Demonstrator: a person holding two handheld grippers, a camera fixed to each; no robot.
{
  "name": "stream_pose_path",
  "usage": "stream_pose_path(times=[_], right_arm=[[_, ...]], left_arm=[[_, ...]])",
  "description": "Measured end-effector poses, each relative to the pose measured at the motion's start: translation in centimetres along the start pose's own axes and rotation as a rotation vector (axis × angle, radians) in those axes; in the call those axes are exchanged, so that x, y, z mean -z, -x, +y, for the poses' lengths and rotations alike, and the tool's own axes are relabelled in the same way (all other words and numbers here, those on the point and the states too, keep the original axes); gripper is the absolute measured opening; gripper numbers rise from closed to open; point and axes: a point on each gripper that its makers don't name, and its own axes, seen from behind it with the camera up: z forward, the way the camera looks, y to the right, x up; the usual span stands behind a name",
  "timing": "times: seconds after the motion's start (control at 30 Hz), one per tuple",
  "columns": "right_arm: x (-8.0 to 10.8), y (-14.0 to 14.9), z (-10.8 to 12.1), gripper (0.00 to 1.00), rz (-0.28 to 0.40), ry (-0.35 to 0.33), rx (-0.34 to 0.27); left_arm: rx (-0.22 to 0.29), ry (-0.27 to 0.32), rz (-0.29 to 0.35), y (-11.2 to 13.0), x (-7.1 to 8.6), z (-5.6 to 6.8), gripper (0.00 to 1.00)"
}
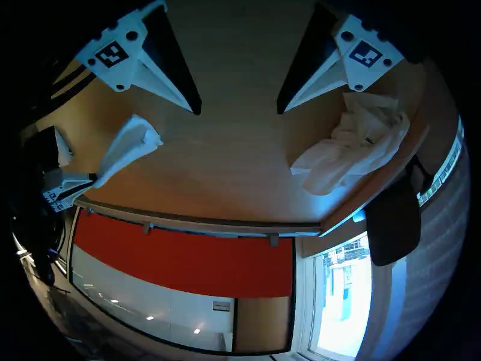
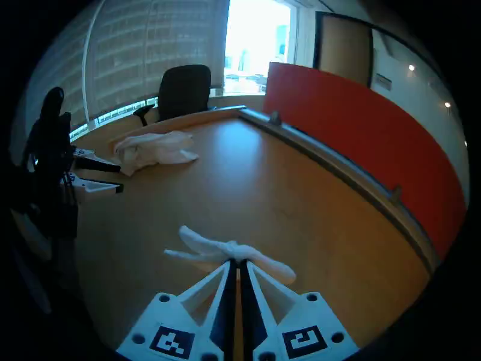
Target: Fold towel
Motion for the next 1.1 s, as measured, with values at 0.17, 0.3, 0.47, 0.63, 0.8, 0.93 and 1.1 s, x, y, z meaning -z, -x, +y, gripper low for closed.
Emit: stream_pose_path(times=[0.17,0.3,0.47,0.63,0.8,0.93,1.1], right_arm=[[1.3,-2.5,0.8,0.06,0.034,0.015,0.028],[2.1,-3.5,1.5,0.06,0.047,0.03,0.035],[2.8,-4.0,2.2,0.06,0.058,0.053,0.025],[3.5,-4.2,2.7,0.05,0.071,0.065,0.008],[4.4,-4.0,3.5,0.05,0.075,0.08,0.0],[5.4,-3.9,4.3,0.05,0.078,0.092,-0.005],[6.7,-3.6,5.4,0.05,0.085,0.111,-0.021]], left_arm=[[-0.005,0.005,0.009,-0.5,0.1,0.2,0.93],[-0.007,0.01,0.012,-0.7,0.1,0.5,0.93],[-0.011,0.02,0.016,-0.9,0.1,1.0,0.93],[-0.015,0.027,0.018,-1.1,0.2,1.2,0.93],[-0.017,0.033,0.018,-1.3,0.1,1.4,0.93],[-0.022,0.04,0.021,-1.5,0.0,1.7,0.93],[-0.031,0.046,0.023,-1.8,-0.2,2.1,0.93]])
